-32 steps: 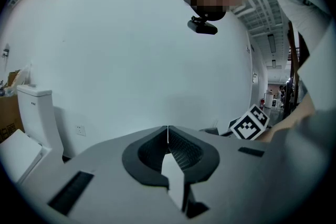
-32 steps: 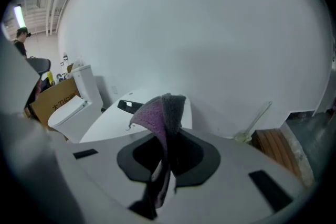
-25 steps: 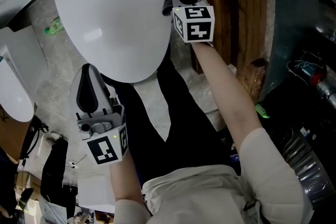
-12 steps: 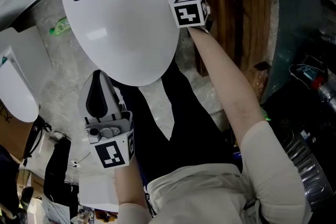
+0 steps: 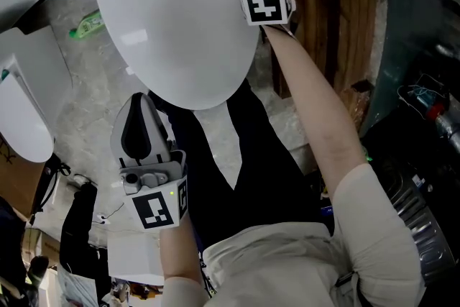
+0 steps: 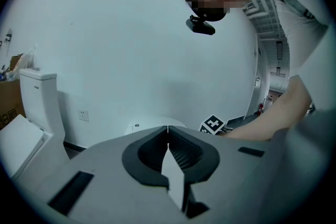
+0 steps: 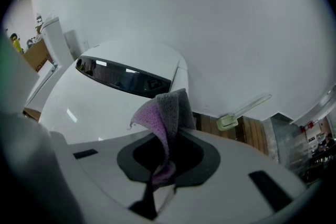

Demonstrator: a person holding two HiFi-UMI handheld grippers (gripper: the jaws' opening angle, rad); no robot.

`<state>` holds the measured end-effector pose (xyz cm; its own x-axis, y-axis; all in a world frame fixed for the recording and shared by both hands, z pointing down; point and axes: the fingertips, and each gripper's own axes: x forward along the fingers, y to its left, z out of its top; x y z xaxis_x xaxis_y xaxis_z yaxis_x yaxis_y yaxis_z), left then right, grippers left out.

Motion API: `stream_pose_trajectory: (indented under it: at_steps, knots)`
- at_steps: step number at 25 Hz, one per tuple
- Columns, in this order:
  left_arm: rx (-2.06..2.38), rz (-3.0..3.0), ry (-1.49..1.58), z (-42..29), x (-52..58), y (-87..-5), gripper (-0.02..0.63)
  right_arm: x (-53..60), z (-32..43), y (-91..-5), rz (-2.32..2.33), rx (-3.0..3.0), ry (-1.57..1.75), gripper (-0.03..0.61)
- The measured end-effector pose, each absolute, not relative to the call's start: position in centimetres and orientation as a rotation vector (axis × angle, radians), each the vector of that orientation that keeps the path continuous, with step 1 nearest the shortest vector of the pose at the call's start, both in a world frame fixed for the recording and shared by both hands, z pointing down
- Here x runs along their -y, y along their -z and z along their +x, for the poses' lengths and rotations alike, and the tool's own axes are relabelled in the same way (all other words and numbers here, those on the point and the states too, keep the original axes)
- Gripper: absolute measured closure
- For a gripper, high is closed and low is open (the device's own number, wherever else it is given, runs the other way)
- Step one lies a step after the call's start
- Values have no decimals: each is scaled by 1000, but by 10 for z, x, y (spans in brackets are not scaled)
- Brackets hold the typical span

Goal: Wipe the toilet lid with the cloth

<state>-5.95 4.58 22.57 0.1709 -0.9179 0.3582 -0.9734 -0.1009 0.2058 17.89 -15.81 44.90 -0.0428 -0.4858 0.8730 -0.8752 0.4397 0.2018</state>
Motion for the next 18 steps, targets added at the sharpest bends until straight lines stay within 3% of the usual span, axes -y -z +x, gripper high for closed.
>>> stream_pose_trajectory:
  at_steps: [18]
  knots:
    - [1878,1998,-144,-139,-89,-224,598,109,-1,-452,1154,1785,-581,523]
